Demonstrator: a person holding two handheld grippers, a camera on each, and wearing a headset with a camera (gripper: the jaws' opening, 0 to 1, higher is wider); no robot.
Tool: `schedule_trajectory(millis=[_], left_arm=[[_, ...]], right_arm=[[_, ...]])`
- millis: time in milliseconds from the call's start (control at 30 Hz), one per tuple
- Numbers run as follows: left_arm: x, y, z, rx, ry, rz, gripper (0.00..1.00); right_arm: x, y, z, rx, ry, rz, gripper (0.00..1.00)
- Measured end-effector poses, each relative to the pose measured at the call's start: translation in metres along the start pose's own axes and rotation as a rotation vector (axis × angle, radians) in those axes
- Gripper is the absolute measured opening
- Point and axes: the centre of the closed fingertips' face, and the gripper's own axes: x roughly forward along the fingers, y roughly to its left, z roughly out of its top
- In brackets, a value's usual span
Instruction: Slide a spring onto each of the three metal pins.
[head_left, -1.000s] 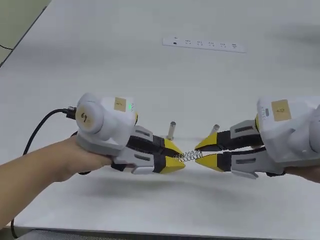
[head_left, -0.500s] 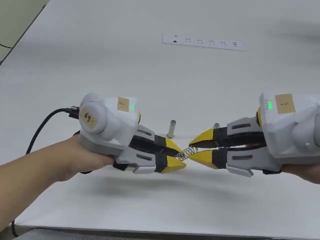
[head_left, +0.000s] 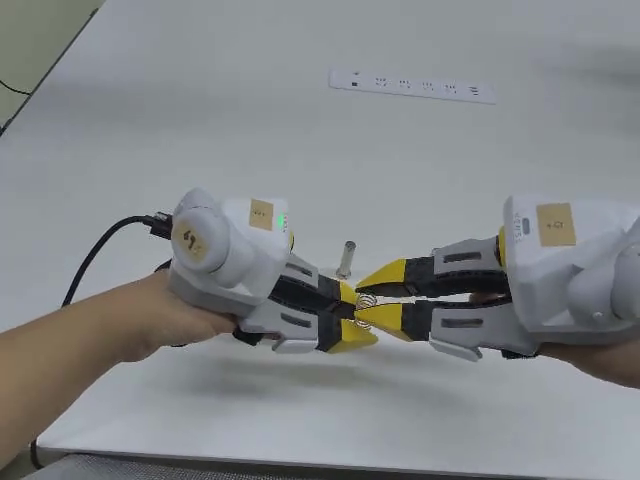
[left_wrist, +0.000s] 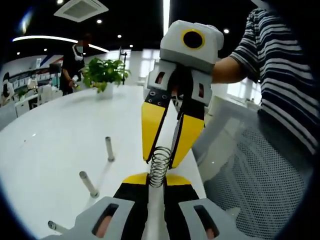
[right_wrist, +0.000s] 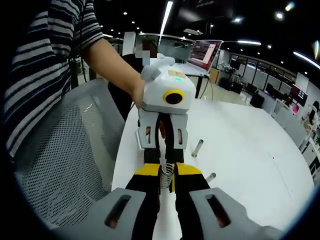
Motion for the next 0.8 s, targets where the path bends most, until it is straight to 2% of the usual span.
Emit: schedule_trajectory(millis=[300,400,800], left_arm=[[-0.0025,-0.0019,-0.001,-0.011,-0.002,-0.002,0.03],[-0.0026,-0.002,-0.0015,-0.007,0.004,0.003,0.04],[-0.0077,-0.0007,0.0,-0.047,-0.008,0.021,0.06]], right_arm=[[0.0005,-0.0017,0.0011,-0.031,0.015,0.01,0.07],[0.0021,0.0001,0.001,-0.067,0.037,0.019,0.07],[0.0036,-0.0005,0.0008,-0.081,0.049,0.025,0.07]])
